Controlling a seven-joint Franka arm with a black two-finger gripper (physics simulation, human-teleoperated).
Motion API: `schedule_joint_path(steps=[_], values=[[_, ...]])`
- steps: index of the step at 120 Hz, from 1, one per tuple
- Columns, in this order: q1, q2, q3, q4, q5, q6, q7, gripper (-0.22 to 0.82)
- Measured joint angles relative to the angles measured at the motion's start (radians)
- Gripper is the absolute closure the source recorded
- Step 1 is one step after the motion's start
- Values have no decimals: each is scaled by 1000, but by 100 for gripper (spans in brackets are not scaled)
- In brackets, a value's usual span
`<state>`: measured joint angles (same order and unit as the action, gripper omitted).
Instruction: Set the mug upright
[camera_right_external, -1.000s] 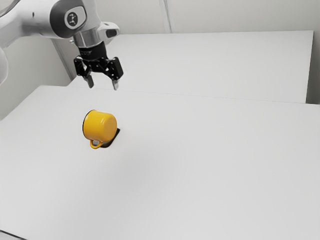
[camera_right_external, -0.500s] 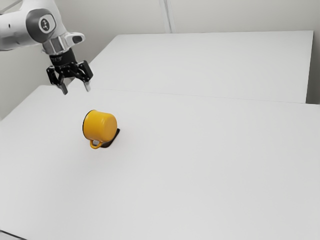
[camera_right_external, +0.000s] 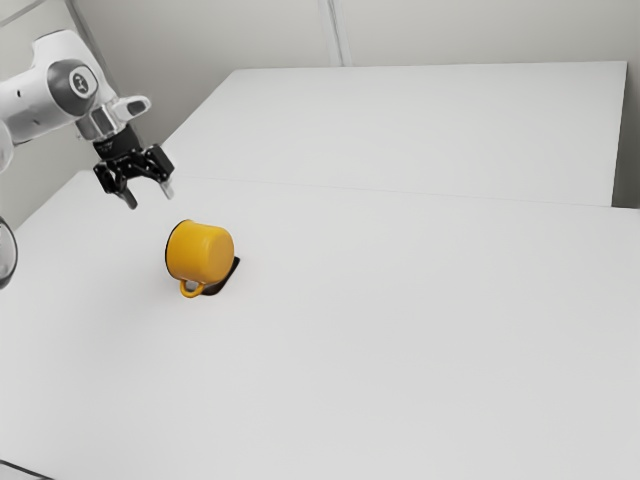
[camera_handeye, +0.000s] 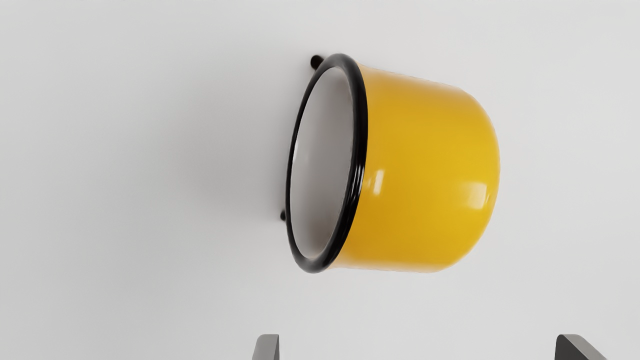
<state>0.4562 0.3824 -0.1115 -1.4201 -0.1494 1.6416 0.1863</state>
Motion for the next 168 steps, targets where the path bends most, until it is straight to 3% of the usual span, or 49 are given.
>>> schedule_joint_path(steps=[52, 143, 152, 168], values=[[46, 124, -6, 9, -126, 88, 173, 0], [83, 158, -24, -149, -474, 142, 351, 1], [86, 158, -24, -152, -520, 145, 375, 9], [88, 154, -27, -153, -558, 147, 411, 39]])
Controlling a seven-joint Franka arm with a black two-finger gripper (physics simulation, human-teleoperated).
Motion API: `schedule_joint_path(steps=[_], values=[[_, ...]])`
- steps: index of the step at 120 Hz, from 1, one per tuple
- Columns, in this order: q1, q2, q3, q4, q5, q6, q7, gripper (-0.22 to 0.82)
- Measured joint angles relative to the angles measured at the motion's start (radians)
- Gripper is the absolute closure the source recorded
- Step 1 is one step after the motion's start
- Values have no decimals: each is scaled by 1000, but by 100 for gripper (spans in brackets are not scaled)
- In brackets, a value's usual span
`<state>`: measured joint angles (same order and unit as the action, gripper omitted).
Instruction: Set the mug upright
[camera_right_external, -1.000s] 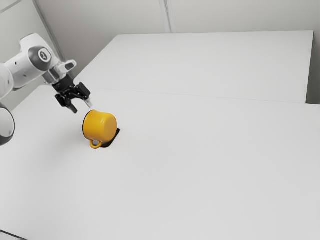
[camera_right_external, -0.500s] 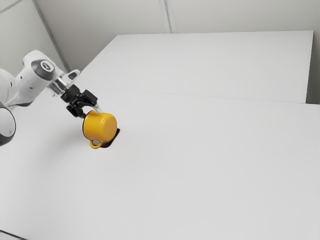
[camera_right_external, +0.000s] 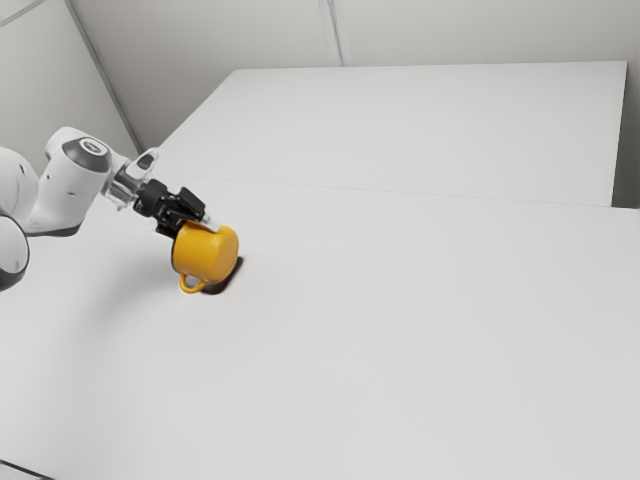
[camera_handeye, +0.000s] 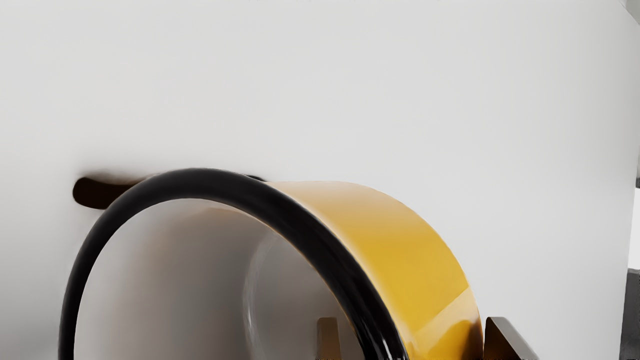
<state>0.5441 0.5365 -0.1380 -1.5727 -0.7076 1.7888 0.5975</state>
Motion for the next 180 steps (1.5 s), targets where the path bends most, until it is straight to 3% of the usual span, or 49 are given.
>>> schedule_joint_path(steps=[25, 45, 61, 92, 125, 136, 155, 180], values=[[5, -32, -24, -27, -16, 10, 41, 65], [26, -105, -65, -92, -16, 39, 61, 73], [13, -182, -86, -133, 28, 61, 64, 75], [-133, -302, -90, -176, 319, 76, -15, 77], [-228, -455, -88, -360, 490, 119, -131, 78], [-280, -515, -76, -427, 521, 141, -170, 78], [-435, -610, 0, -518, 588, 178, -245, 78], [-481, -681, 5, -661, 645, 280, -338, 78]])
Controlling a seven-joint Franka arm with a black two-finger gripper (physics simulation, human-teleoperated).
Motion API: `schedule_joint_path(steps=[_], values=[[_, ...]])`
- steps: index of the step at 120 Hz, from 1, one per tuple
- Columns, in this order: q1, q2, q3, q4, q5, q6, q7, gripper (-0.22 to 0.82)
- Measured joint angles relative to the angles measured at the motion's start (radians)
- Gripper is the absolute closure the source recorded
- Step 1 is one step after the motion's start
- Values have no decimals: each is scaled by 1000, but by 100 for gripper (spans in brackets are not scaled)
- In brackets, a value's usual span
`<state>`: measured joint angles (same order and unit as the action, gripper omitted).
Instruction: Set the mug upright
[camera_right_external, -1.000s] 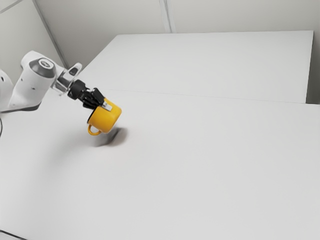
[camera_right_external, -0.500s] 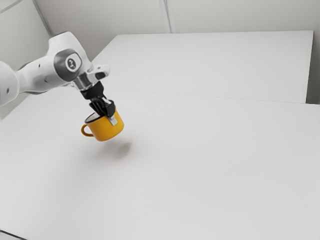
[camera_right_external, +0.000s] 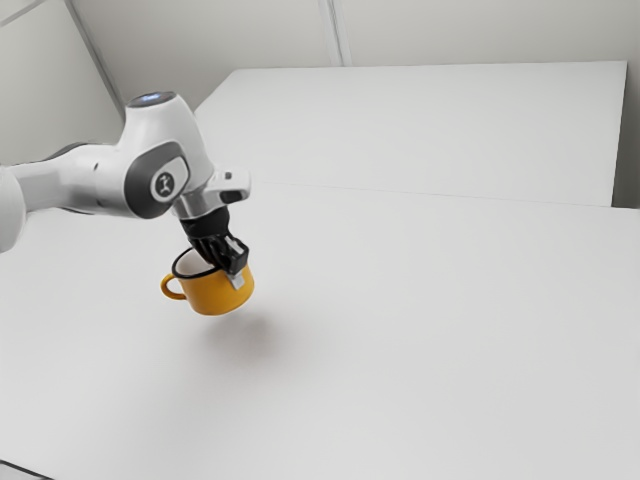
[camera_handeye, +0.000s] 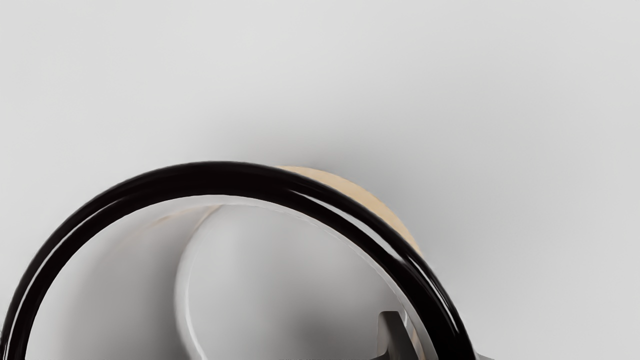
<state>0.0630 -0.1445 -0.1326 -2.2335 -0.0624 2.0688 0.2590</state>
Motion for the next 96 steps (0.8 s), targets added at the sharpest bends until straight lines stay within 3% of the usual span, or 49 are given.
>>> schedule_joint_path(steps=[52, 96], values=[[-39, -16, -6, -191, 30, 279, -140, 78], [-38, 45, -7, -213, 33, 383, -213, 78]])
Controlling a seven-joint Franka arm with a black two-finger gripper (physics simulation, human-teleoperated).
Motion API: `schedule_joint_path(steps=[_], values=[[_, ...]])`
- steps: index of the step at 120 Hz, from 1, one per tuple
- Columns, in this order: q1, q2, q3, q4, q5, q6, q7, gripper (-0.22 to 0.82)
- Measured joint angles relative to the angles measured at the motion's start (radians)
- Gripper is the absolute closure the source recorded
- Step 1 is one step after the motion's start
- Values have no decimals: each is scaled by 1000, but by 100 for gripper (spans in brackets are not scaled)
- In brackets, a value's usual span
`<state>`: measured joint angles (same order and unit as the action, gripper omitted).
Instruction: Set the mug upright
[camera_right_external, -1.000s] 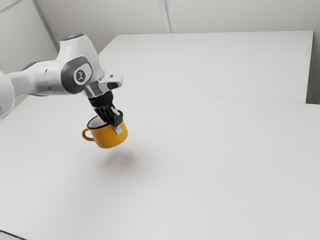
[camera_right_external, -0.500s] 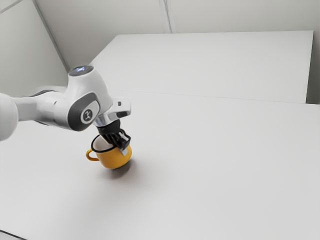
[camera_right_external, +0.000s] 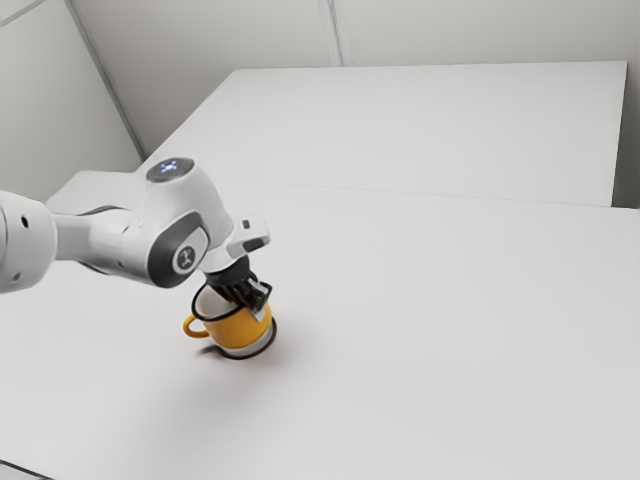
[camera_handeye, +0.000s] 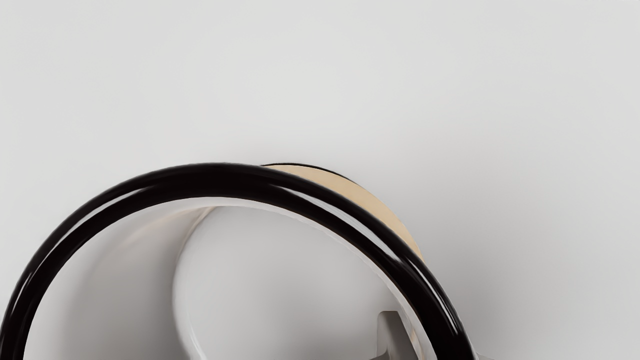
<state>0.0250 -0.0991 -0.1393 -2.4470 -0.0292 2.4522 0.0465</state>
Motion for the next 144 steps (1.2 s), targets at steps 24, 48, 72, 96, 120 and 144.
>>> schedule_joint_path(steps=[24, 48, 72, 96, 120, 144], values=[[0, 37, -1, 0, 5, 24, -27, 78], [-9, 46, 0, -6, -7, 45, -24, 47], [-14, -10, -2, 54, -17, -1, -11, 18], [-10, -13, -1, 290, -14, -273, -15, 7], [0, 11, 0, 486, -8, -517, -19, 3], [4, 44, 1, 643, -3, -662, -21, 1]])
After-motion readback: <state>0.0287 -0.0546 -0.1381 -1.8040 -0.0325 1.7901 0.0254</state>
